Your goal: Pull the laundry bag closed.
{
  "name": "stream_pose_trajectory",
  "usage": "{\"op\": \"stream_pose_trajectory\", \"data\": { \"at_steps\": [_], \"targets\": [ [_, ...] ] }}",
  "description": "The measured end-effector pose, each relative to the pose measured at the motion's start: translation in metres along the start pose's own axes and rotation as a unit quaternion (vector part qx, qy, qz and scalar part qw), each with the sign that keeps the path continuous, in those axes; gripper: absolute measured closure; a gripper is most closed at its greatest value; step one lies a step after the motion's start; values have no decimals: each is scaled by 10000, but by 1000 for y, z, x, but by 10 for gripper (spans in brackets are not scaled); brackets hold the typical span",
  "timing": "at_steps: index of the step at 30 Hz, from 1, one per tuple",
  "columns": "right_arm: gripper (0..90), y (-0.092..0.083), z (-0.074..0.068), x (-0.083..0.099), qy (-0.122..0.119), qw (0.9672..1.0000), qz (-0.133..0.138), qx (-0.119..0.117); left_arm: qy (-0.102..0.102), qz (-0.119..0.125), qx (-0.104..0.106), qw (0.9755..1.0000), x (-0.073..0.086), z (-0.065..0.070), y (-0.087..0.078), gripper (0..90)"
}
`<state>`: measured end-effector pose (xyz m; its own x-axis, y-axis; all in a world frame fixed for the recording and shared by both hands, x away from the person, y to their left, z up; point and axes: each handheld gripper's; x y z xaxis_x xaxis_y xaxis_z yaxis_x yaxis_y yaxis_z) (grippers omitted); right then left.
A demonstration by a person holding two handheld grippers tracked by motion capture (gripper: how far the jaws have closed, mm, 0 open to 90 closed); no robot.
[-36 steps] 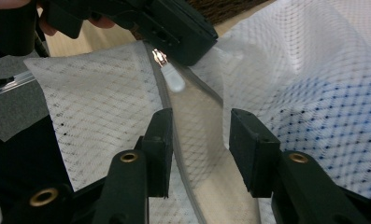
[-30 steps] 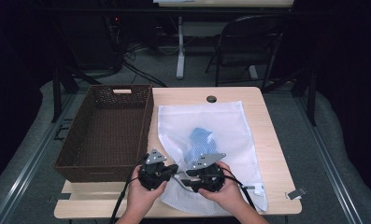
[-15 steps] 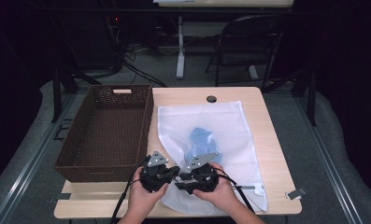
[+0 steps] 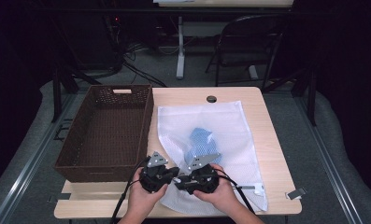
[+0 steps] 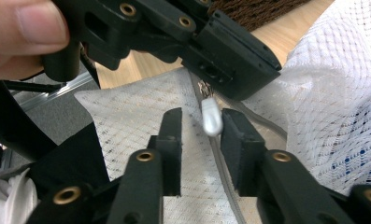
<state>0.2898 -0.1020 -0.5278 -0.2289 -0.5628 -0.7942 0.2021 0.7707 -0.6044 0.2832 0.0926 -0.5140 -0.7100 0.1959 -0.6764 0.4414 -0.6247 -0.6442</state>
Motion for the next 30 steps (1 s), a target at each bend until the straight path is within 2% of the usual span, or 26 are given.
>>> {"op": "stream_pose_trajectory", "data": {
  "at_steps": [11, 16, 30],
  "targets": [
    [827, 0, 2, 0, 145, 9999, 76, -57, 4, -1, -2, 10000, 1, 1, 1, 882],
    [834, 1, 3, 1, 150, 9998, 54, -79, 7, -12, 2, 10000, 2, 2, 1, 881],
    [866, 4, 6, 4, 363, 9991, 63, -225, 29, 26, -20, 10000, 5, 3, 0, 879]
  ]
}}
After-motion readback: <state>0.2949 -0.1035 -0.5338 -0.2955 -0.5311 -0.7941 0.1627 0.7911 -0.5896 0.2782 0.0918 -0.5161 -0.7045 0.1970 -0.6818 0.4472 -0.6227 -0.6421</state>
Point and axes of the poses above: each handheld gripper's, and its own axes: y roughly forward along the jaws, x roughly out of its underside, z roughly to its right, and after that the axes turned 13 degrees about -y, right-handed
